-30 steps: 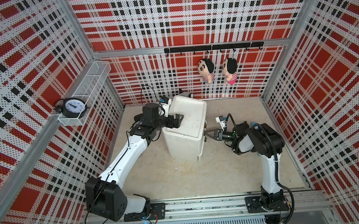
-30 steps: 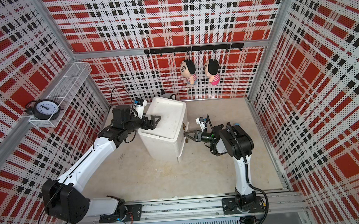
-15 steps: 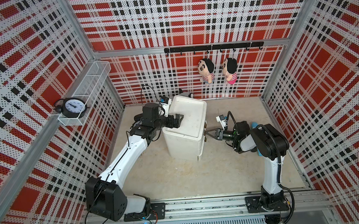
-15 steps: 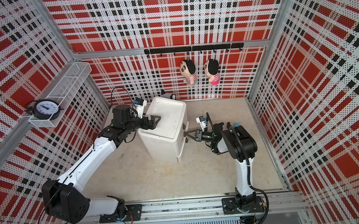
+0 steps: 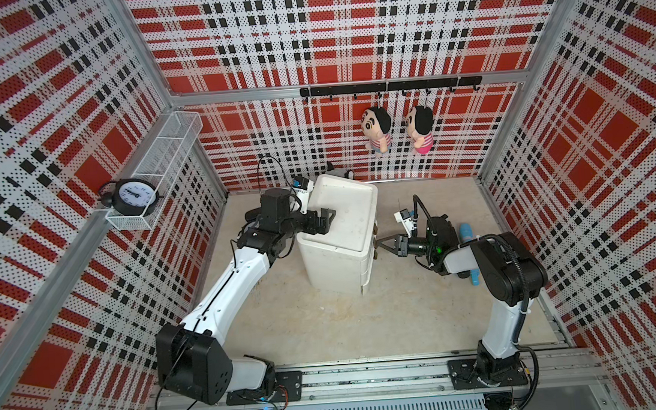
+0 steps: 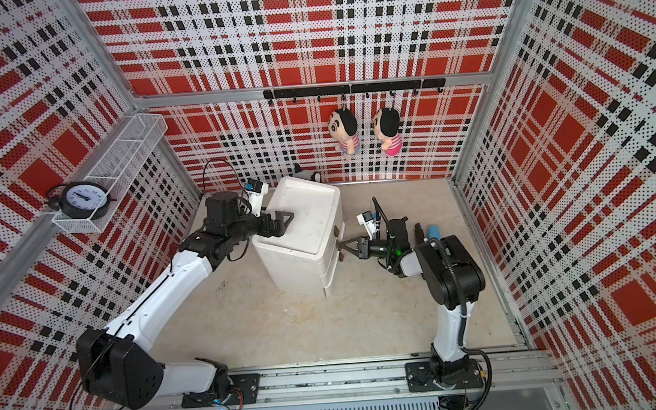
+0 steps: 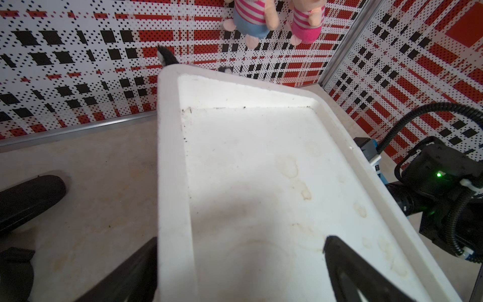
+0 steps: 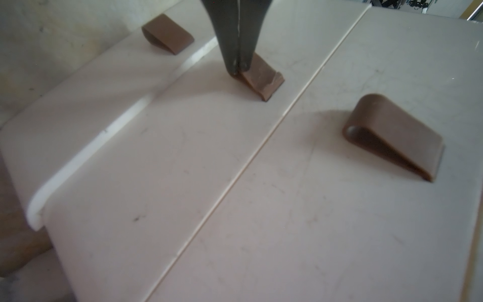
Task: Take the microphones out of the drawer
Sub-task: Open the drawer in the storage box.
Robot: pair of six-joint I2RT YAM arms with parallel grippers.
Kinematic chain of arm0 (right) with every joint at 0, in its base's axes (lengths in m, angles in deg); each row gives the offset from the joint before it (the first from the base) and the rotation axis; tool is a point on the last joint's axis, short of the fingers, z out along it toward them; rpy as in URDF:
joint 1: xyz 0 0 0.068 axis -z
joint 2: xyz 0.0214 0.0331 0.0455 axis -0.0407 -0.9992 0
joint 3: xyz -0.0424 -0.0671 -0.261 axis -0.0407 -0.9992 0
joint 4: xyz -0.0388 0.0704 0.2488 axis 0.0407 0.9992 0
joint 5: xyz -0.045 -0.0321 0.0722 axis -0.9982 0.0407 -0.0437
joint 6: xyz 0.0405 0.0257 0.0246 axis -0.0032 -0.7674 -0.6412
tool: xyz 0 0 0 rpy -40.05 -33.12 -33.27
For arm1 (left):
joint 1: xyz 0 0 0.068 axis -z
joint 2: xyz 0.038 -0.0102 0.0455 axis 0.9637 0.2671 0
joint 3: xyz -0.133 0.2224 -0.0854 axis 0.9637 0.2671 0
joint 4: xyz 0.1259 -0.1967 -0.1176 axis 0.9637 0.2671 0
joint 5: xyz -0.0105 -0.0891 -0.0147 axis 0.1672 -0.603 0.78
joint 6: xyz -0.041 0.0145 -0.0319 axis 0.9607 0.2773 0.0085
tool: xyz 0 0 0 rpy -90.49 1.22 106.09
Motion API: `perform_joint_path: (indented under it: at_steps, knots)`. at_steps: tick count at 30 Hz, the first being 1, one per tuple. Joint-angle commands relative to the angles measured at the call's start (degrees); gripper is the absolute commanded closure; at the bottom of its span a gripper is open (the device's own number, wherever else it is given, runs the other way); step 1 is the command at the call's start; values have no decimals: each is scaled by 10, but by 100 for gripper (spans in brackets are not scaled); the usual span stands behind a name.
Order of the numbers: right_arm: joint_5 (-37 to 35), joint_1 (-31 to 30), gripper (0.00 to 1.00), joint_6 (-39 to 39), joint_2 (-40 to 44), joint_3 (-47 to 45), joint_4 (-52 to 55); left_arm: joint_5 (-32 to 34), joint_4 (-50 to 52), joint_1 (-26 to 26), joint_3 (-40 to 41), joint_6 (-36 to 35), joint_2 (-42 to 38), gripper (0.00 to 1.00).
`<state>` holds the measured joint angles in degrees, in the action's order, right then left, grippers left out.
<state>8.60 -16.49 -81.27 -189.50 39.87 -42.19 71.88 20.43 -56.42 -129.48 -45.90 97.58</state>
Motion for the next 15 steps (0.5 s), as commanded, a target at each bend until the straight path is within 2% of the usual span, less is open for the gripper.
perform_joint_path:
  at_steps: [1,9,15]
  knots:
    - [-20,23,100,50,17,-18,90,-12,-8,1,3,-7,3,2]
    - [-27,70,100,90,61,-52,136,-9,-8,2,4,-7,5,2]
    - [-67,95,100,136,102,-64,225,-11,-8,2,2,-6,8,2]
